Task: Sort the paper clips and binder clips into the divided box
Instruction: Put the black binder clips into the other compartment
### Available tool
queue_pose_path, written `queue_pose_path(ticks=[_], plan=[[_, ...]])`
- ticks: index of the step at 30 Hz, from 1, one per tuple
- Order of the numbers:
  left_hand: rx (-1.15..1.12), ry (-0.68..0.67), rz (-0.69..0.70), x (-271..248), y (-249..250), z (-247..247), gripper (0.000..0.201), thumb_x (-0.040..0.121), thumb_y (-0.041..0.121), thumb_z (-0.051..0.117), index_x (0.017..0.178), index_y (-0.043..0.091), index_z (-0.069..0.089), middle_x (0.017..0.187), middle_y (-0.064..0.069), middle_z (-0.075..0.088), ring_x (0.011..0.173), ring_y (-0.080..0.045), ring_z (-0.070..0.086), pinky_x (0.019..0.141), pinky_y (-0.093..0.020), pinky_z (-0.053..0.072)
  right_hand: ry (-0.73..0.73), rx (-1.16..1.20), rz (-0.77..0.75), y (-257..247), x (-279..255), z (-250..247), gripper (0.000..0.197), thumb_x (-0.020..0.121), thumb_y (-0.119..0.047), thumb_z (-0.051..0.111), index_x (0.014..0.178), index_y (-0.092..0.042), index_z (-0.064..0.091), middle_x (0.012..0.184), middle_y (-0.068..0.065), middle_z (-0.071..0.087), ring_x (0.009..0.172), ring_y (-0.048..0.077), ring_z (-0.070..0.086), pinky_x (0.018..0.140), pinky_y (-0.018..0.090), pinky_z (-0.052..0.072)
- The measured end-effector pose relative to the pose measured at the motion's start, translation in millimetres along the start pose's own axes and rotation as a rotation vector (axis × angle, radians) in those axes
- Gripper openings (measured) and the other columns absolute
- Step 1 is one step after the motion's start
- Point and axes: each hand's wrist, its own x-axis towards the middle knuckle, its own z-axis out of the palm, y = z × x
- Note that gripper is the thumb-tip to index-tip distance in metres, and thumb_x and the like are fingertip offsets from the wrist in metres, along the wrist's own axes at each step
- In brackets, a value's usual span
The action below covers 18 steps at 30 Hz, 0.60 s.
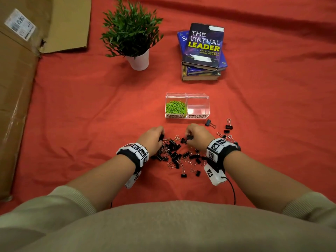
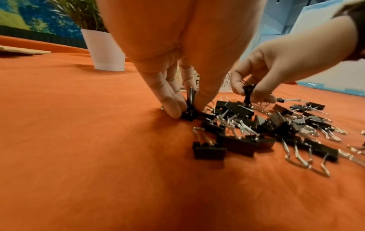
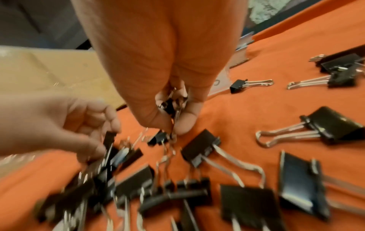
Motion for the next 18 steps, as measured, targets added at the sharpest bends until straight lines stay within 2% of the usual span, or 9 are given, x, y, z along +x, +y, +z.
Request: queue_pose_path(ticks=[2, 5, 8, 10, 12, 14, 16, 18], plan=[[0.037, 0.007, -0.002, -1, 2, 0, 0.029, 0.082, 0.013, 0.059, 0.109, 0.019, 0.052, 0.109, -0.006, 0.06, 0.102, -0.029, 0.056, 0.083, -0.038, 0.049, 0.032, 0.146, 0.06, 0, 1, -15, 0.016, 0.077, -0.004, 0.066, 0.082, -0.015, 0.056, 0.091, 0.0, 0.061, 0.082, 0.017, 0.062, 0.068, 0.022, 0.051], [0.055, 0.02, -0.017, -2, 7, -1, 0.029, 0.082, 0.012, 0.056, 0.109, 0.02, 0.054, 0.109, -0.005, 0.058, 0.106, -0.027, 0.052, 0.085, -0.04, 0.048, 0.126, 0.353, 0.079, -4, 10, -50, 0.018, 0.076, -0.001, 0.068, 0.08, -0.014, 0.056, 0.078, -0.001, 0.061, 0.067, 0.013, 0.058, 0.057, 0.02, 0.047], [0.033, 0.001, 0.009, -2, 10, -1, 0.029, 0.079, 0.007, 0.055, 0.106, 0.018, 0.058, 0.107, -0.007, 0.059, 0.106, -0.029, 0.053, 0.089, -0.039, 0.046, 0.266, 0.357, 0.064, -7, 27, -78, 0.018, 0.074, 0.001, 0.068, 0.082, -0.012, 0.056, 0.072, -0.001, 0.057, 0.06, 0.011, 0.052, 0.051, 0.018, 0.045], [0.006, 0.0, 0.007, -3, 9, -2, 0.029, 0.079, 0.006, 0.056, 0.106, 0.017, 0.061, 0.106, -0.008, 0.059, 0.105, -0.029, 0.053, 0.089, -0.036, 0.045, 0.289, 0.309, 0.073, -12, 38, -86, 0.017, 0.075, 0.001, 0.066, 0.083, -0.011, 0.056, 0.071, -0.001, 0.056, 0.059, 0.012, 0.053, 0.048, 0.018, 0.046], [-0.026, 0.022, -0.004, -3, 11, -3, 0.029, 0.079, 0.005, 0.057, 0.105, 0.016, 0.064, 0.105, -0.008, 0.06, 0.102, -0.027, 0.055, 0.087, -0.033, 0.044, 0.288, 0.218, 0.08, -12, 46, -87, 0.017, 0.075, 0.0, 0.065, 0.084, -0.011, 0.056, 0.076, 0.002, 0.059, 0.066, 0.019, 0.058, 0.055, 0.026, 0.049], [-0.062, 0.049, -0.011, -3, 15, -5, 0.03, 0.079, 0.004, 0.058, 0.106, 0.015, 0.065, 0.104, -0.008, 0.061, 0.099, -0.026, 0.057, 0.085, -0.03, 0.043, 0.279, 0.144, 0.079, -7, 49, -84, 0.019, 0.074, -0.001, 0.065, 0.087, -0.013, 0.059, 0.088, 0.006, 0.063, 0.076, 0.023, 0.061, 0.062, 0.028, 0.048], [-0.11, 0.073, -0.02, -2, 17, -8, 0.03, 0.079, 0.005, 0.06, 0.107, 0.015, 0.065, 0.104, -0.007, 0.062, 0.096, -0.024, 0.058, 0.084, -0.028, 0.044, 0.277, 0.147, 0.074, -2, 49, -81, 0.026, 0.075, -0.004, 0.068, 0.097, -0.015, 0.063, 0.1, 0.006, 0.061, 0.08, 0.022, 0.061, 0.066, 0.027, 0.048], [-0.157, 0.1, -0.023, -1, 19, -10, 0.03, 0.079, 0.005, 0.061, 0.106, 0.015, 0.067, 0.102, -0.006, 0.062, 0.091, -0.022, 0.058, 0.082, -0.028, 0.046, 0.307, 0.209, 0.079, 4, 44, -84, 0.029, 0.078, -0.011, 0.069, 0.106, -0.018, 0.064, 0.103, 0.002, 0.057, 0.081, 0.018, 0.059, 0.065, 0.026, 0.048]])
